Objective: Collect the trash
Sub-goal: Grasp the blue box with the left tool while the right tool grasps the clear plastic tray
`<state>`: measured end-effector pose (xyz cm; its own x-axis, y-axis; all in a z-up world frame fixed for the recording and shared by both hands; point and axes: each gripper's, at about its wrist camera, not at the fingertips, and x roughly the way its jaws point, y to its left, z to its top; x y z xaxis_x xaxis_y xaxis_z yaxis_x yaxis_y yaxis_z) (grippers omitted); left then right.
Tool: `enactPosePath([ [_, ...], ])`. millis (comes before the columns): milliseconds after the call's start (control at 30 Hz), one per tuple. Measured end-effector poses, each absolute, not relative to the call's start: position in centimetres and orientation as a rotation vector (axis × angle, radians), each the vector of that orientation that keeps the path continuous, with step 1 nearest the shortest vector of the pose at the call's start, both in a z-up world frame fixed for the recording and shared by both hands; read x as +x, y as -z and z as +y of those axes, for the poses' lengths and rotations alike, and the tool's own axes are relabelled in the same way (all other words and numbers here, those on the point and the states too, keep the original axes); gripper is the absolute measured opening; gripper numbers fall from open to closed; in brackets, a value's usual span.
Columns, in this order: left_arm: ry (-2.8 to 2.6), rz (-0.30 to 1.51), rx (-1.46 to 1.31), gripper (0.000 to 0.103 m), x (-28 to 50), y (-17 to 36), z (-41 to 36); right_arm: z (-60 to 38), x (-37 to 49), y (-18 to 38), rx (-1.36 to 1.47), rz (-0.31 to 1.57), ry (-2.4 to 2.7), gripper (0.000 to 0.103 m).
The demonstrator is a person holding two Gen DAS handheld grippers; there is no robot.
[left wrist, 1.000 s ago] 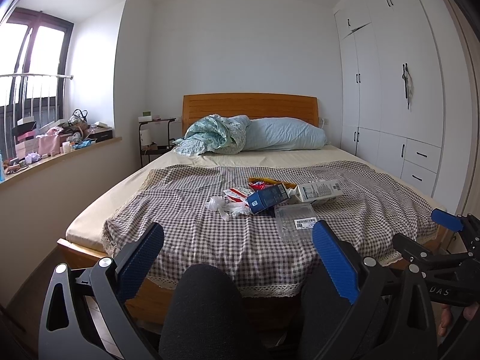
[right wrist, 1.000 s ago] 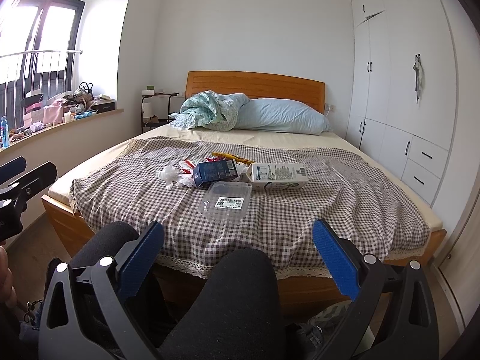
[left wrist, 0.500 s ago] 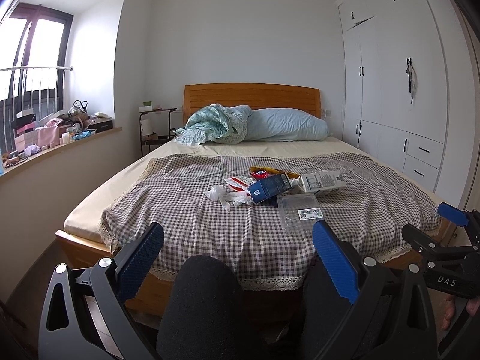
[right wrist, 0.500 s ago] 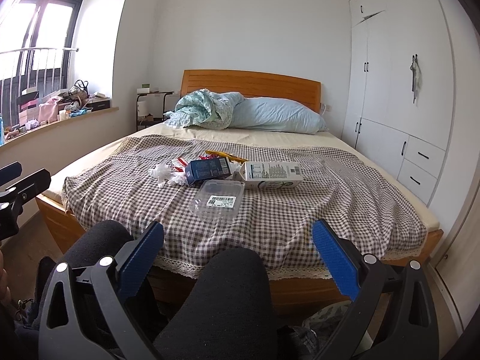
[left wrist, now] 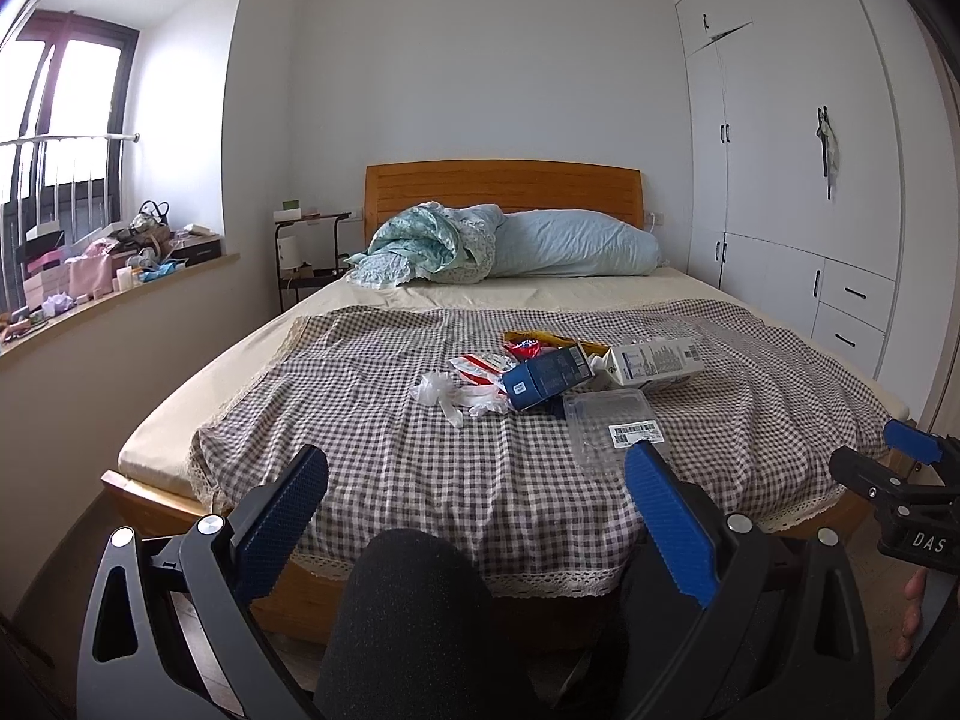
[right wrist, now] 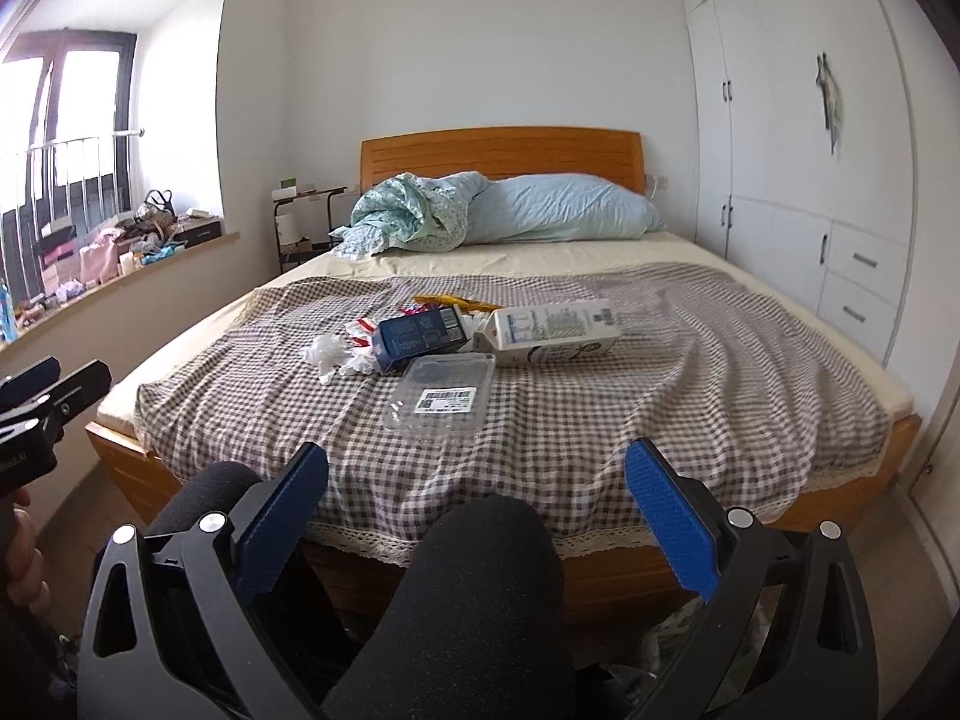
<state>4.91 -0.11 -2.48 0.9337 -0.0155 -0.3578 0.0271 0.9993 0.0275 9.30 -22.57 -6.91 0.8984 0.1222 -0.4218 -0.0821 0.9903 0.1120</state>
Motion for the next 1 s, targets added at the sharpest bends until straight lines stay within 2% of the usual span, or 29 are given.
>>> enactPosePath([
  [233, 0.058, 0.402, 0.056, 0.096, 10.5, 4.9, 0.1, -23.0, 17.1, 10.9, 0.299, 0.668, -0.366, 0.095],
  [400, 0.054, 0.445, 0.040, 0.096, 14.9, 6.2, 0.7, -22.7, 22.9, 12.5, 0.378, 0.708, -0.367, 0.095],
  [467, 0.048, 0.468, 0.018, 0.096, 16.4, 6.6, 1.1, -22.9, 25.3, 13.4, 0.436, 0.724, -0.349, 0.079],
  [500, 0.046, 0.481, 0.007, 0.096, 17.1, 6.9, 1.3, -23.1, 26.4, 13.9, 0.459, 0.734, -0.340, 0.058],
  [533, 0.042, 0.495, -0.004, 0.096, 17.8, 7.1, 1.5, -23.2, 27.4, 14.5, 0.473, 0.753, -0.313, 0.052],
  [833, 0.069, 0.613, -0.003, 0.096, 23.9, 9.0, 1.6, -26.0, 31.7, 19.2, 0.774, 0.847, -0.299, 0.052],
  [867, 0.079, 0.613, -0.003, 0.096, 24.6, 9.0, 1.5, -26.5, 32.1, 19.4, 0.815, 0.852, -0.309, 0.050],
  [900, 0.093, 0.617, -0.005, 0.096, 25.6, 9.0, 1.3, -26.9, 32.5, 19.5, 0.851, 0.855, -0.327, 0.029],
  [1000, 0.156, 0.648, -0.035, 0.096, 29.6, 9.2, 0.8, -27.5, 32.9, 18.3, 0.847, 0.854, -0.382, 0.025],
])
